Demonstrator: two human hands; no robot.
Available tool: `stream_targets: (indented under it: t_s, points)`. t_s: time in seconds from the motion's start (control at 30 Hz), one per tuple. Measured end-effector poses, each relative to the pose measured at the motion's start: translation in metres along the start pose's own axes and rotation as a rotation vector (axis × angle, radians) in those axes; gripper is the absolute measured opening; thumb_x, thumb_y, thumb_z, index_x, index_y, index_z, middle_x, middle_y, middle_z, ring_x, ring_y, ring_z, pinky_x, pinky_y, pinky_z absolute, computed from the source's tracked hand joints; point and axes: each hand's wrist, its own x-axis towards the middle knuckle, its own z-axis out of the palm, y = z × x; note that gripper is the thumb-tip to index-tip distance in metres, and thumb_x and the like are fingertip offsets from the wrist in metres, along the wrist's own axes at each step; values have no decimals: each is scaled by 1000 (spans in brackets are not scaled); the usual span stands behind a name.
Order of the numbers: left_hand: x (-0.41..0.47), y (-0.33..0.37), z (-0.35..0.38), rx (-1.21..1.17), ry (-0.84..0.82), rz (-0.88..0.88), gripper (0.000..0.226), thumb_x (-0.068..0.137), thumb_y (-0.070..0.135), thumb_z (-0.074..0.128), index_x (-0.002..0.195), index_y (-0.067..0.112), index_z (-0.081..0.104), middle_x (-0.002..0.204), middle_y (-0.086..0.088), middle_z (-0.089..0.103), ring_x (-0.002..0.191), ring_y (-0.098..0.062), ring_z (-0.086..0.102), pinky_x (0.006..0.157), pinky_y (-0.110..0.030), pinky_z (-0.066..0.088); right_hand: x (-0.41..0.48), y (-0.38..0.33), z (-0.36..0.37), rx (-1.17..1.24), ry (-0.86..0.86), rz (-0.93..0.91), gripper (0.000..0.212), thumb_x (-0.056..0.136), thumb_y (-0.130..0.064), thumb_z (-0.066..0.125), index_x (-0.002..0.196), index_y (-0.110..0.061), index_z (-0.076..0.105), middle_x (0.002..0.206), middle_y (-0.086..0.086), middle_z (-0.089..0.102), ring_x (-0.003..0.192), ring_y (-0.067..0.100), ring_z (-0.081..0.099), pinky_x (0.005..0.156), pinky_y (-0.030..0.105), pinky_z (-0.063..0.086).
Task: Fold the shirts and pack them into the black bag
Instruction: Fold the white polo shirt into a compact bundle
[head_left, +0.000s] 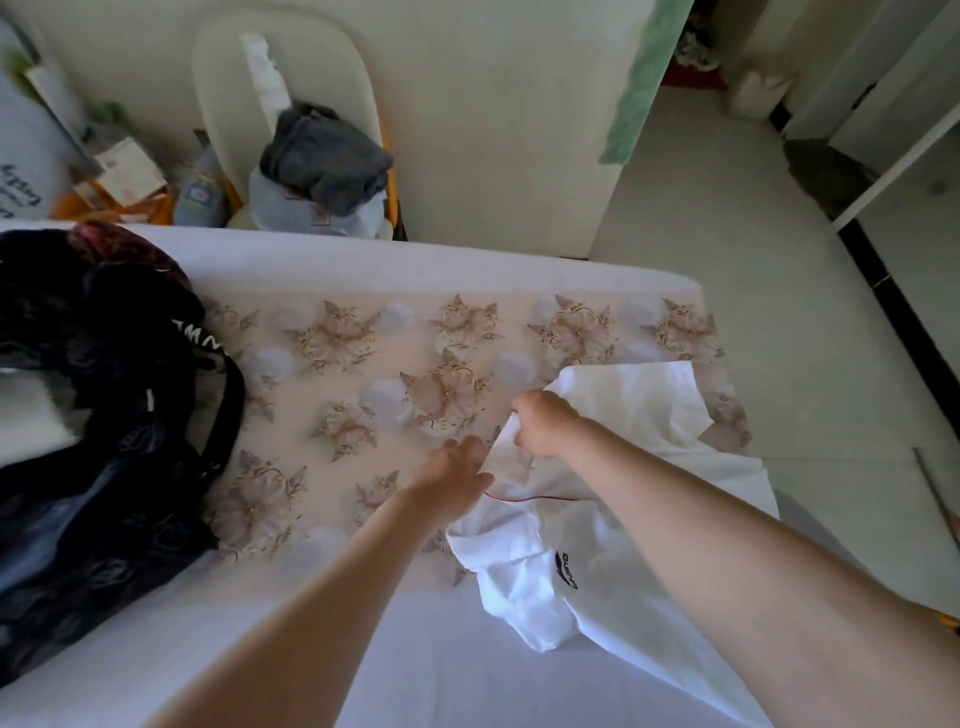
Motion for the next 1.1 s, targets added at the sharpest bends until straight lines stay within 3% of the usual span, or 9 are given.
stream_targets:
  t_s: [0.1, 0.27, 0.4, 0.5, 0.63, 0.7, 0.87, 1.0, 1.1]
  points:
    - [-4, 5, -10, -152, 6, 6, 65, 92, 30, 63, 147, 25, 28, 140, -8, 47, 116, -27, 54, 94, -39, 47, -11, 3, -24, 102, 15, -96, 24, 85, -18, 73, 70, -18, 54, 77, 1, 55, 80, 23, 55, 66, 29, 39]
    - [-26, 28, -36, -278, 14, 64, 103, 80, 31, 77, 155, 32, 5, 141, -9, 47, 112, -27, 53, 89, -38, 48, -57, -8, -77, 333, 264, -205, 17, 83, -19, 76, 87, -21, 60, 86, -3, 63, 84, 20, 59, 70, 30, 43]
    - [-50, 31, -81, -200, -18, 140, 56, 77, 28, 78, 128, 24, 55, 113, 0, 67, 98, -21, 64, 83, -35, 55, -103, -14, -119, 358, 467, -232, 17, 85, -19, 74, 96, -15, 62, 87, 2, 66, 84, 23, 59, 77, 35, 46]
    - [-76, 46, -125, -277, 38, 218, 15, 90, 17, 65, 105, 18, 64, 93, -1, 66, 87, -20, 62, 68, -23, 51, -143, -19, -148, 393, 670, -190, 18, 86, -23, 73, 98, -13, 63, 81, 5, 65, 79, 25, 58, 72, 35, 44]
    - [-114, 76, -195, -270, 341, 295, 13, 96, 27, 56, 103, 19, 62, 94, -5, 65, 88, -28, 62, 74, -36, 51, -196, -34, -193, 430, 930, -137, 15, 89, -34, 68, 100, -25, 64, 80, -6, 64, 77, 19, 57, 66, 32, 43]
    - [-140, 93, -231, -261, 458, 349, 15, 96, 31, 56, 99, 17, 61, 84, -3, 65, 82, -27, 61, 65, -30, 46, -221, -41, -215, 411, 978, -84, 18, 89, -42, 66, 93, -26, 58, 78, -8, 61, 73, 16, 54, 60, 31, 38]
    - [-208, 121, -307, -115, 606, 474, 37, 95, 53, 52, 86, 18, 59, 76, -2, 62, 76, -26, 58, 63, -32, 42, -278, -62, -258, 485, 1112, -48, 35, 90, -45, 65, 82, -14, 50, 71, -4, 52, 64, 12, 48, 53, 31, 30]
    - [-266, 129, -354, -120, 437, 625, 12, 89, 39, 70, 90, 30, 62, 83, 11, 65, 79, -10, 63, 62, -20, 46, -314, -90, -282, 608, 1190, -127, 36, 89, -42, 66, 88, -8, 56, 80, 3, 61, 70, 17, 54, 60, 33, 37]
    - [-308, 119, -386, 91, 136, 599, 37, 82, 15, 77, 114, 25, 63, 105, 9, 73, 96, -9, 69, 84, -24, 55, -339, -111, -299, 684, 1218, -198, 24, 89, -40, 68, 87, -17, 61, 82, -1, 65, 73, 13, 60, 60, 29, 42]
